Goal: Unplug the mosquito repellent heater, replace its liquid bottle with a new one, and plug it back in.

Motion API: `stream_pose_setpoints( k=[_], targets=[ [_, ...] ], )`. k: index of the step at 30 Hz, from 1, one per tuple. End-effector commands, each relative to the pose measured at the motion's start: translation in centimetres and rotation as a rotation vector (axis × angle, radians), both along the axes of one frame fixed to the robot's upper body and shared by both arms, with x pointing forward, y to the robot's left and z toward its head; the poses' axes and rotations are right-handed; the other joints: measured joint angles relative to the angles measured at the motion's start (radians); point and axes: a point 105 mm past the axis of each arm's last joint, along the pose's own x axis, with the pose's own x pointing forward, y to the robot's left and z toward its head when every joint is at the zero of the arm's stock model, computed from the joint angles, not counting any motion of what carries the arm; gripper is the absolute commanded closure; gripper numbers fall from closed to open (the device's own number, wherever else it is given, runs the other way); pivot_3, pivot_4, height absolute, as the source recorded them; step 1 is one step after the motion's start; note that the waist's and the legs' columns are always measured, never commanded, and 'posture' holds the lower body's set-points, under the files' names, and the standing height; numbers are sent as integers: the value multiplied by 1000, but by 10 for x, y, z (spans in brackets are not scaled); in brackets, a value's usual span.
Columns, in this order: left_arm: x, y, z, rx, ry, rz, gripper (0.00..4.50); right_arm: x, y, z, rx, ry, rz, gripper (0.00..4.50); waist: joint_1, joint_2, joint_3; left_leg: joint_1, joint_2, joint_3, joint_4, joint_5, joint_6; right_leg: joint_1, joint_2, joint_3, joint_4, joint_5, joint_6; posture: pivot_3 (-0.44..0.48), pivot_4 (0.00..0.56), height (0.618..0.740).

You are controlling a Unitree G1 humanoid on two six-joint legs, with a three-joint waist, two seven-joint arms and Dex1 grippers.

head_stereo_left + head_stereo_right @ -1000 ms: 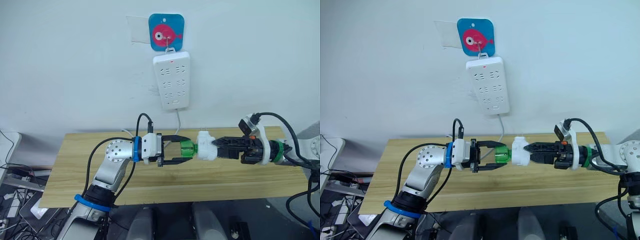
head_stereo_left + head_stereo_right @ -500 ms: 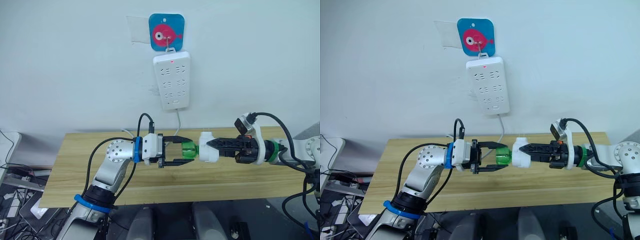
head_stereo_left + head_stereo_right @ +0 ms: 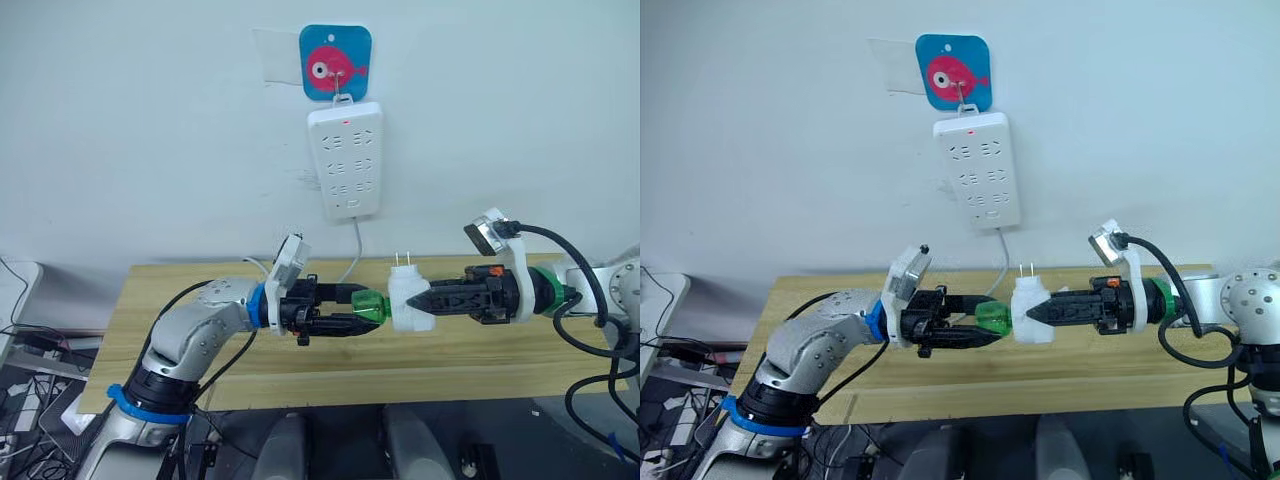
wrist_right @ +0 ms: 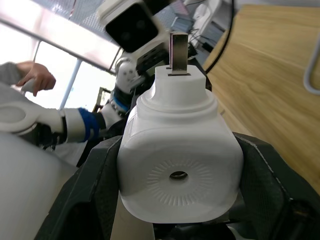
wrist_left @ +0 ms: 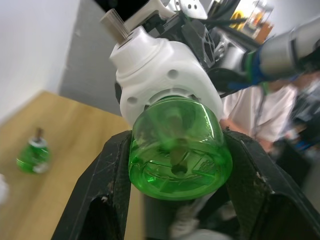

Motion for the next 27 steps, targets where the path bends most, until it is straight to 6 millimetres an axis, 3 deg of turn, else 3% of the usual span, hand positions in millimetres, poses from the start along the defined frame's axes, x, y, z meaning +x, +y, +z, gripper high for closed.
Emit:
stream_pose_setpoints(
  k=[1,12,22,27],
  targets=[
    [-10,-5,16,-40,19,-87,2249,-1,4,2,-48,-121,39,1583,0,-1,0,0,0,0,0,0,0,0,0,0,0,0,0,-141,240,740],
    [4,-2,15,-22,101,-23,2249,6,3,-8,-165,-450,87,1583,1,-1,1,0,0,0,0,0,0,0,0,0,0,0,0,-142,243,740],
    [-7,0,9,30,118,-93,2249,-3,7,-10,-165,-517,167,1583,2,-1,1,0,0,0,0,0,0,0,-1,0,0,0,0,-147,239,740],
    [-6,1,10,22,135,-85,2249,-2,5,-16,-203,-660,205,1583,2,-1,1,0,0,0,0,0,0,0,-1,0,0,0,0,-142,235,740]
  ],
)
